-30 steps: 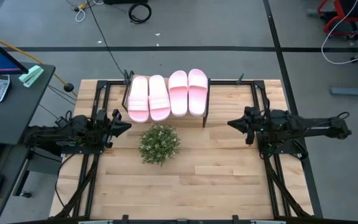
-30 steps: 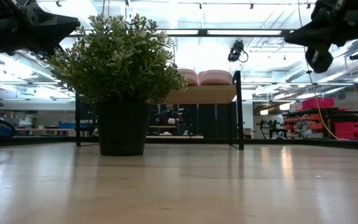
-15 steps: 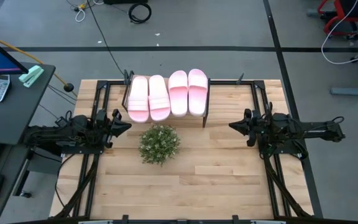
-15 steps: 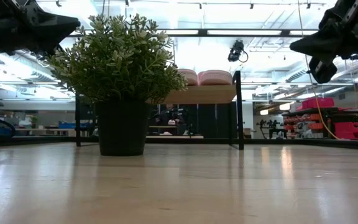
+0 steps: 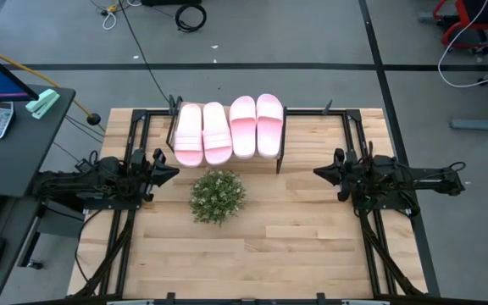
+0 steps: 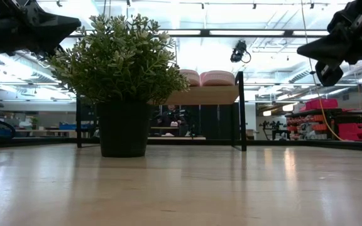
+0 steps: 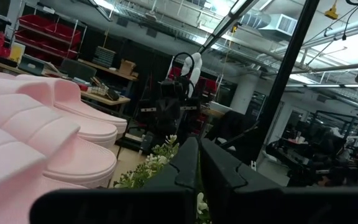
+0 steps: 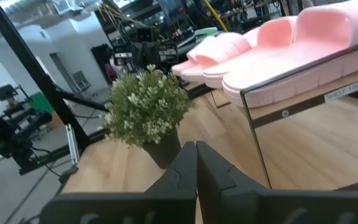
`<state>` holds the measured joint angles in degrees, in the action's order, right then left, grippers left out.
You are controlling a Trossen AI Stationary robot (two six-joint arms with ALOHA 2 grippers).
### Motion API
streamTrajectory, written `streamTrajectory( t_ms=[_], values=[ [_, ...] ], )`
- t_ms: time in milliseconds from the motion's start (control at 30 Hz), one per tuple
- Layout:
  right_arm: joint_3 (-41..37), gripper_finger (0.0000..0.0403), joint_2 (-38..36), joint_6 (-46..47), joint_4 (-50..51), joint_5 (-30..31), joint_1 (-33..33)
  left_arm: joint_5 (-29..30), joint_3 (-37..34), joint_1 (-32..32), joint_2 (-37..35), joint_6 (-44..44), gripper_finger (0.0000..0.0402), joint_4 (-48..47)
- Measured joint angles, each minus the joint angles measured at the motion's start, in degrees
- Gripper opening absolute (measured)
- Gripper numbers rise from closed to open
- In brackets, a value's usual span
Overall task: Pick and place slides into the shelf
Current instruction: Return to Home Position
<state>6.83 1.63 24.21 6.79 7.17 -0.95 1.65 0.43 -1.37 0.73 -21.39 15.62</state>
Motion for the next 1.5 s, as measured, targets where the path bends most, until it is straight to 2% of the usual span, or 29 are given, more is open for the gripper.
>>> streamTrajectory(
  t_ms=[200, 400, 800, 1067, 1333, 1500],
  values=[
    [-1.38, 0.0, -0.28, -0.43, 0.03, -0.24, 0.0, 0.0, 0.0, 0.0, 0.0, -0.04, 0.0022, 0.0],
    [-6.33, 0.0, -0.6, 1.84, -10.47, -1.81, 0.02, 0.02, 0.0, -0.02, 0.0, -0.02, 0.0033, 0.0],
    [-6.27, 0.0, -0.45, -0.31, -8.36, -6.33, 0.02, 0.01, 0.0, -0.02, 0.0, -0.04, 0.0023, 0.0],
    [-6.27, 0.0, 0.86, -4.71, -8.16, -6.46, 0.02, 0.02, 0.0, -0.02, 0.0, -0.04, 0.0023, 0.0],
    [-6.29, 0.0021, 0.96, -3.39, -8.11, -6.45, 0.02, 0.02, 0.0, -0.02, 0.0, -0.04, 0.0036, 0.0],
    [-6.29, 0.0028, 0.96, -3.41, -8.11, -6.44, 0.02, 0.01, 0.0, -0.02, 0.0, -0.03, 0.003, 0.0]
  ],
)
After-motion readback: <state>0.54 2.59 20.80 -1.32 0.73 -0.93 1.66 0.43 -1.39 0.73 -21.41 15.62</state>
